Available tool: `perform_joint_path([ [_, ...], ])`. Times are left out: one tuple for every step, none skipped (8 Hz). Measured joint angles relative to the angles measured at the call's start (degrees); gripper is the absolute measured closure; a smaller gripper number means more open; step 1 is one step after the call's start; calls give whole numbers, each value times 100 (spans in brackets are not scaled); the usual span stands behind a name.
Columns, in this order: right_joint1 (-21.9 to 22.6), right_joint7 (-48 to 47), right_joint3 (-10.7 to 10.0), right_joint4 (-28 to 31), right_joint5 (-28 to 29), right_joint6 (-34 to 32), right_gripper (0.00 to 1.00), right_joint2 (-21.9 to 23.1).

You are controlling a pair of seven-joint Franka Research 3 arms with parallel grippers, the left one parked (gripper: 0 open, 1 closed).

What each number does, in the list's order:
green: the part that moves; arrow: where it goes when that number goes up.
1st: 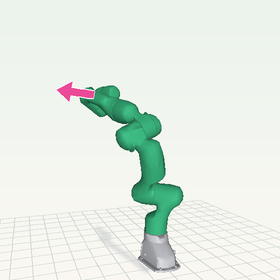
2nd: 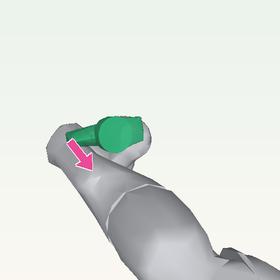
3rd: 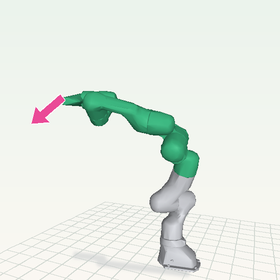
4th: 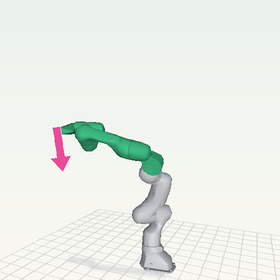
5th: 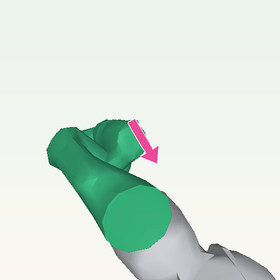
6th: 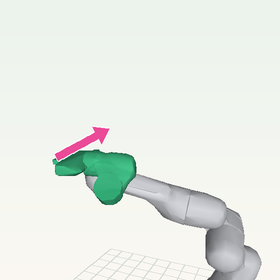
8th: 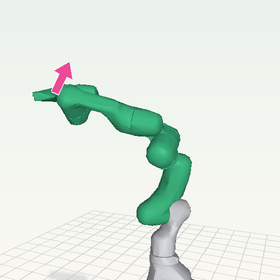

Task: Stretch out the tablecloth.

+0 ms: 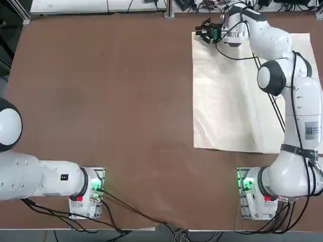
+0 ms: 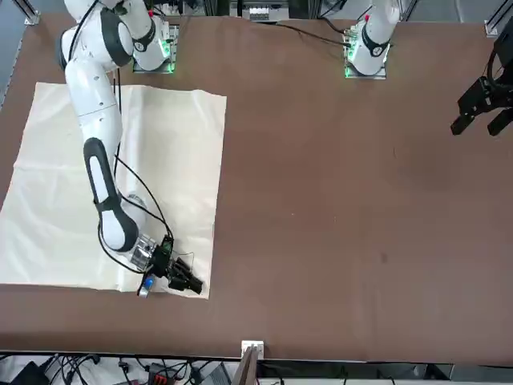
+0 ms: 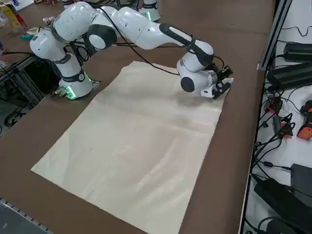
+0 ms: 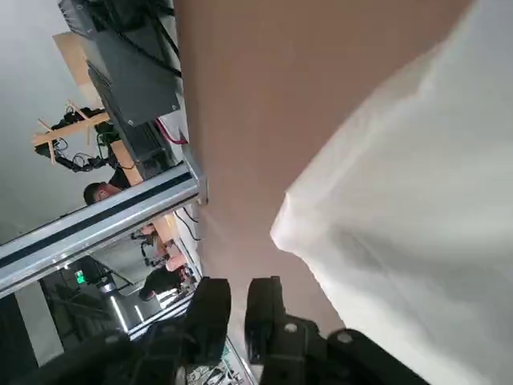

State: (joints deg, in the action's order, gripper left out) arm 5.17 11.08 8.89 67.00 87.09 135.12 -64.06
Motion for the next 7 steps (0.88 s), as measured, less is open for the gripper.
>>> perform_joint_path([
  [29,-1,-112,-88,-74,63,67,17],
  [51,-59,-391,-206,-401,60,51,103],
  [36,-223,-656,-324,-1083,-35,33,258],
  [16,-362,-850,-375,-1892,-162,15,485],
  [24,-437,-1025,-327,-2665,-212,1,724],
  [15,-442,-1172,-189,-3348,-231,0,943],
  [-18,-436,-1291,-13,-3997,-240,0,1141],
])
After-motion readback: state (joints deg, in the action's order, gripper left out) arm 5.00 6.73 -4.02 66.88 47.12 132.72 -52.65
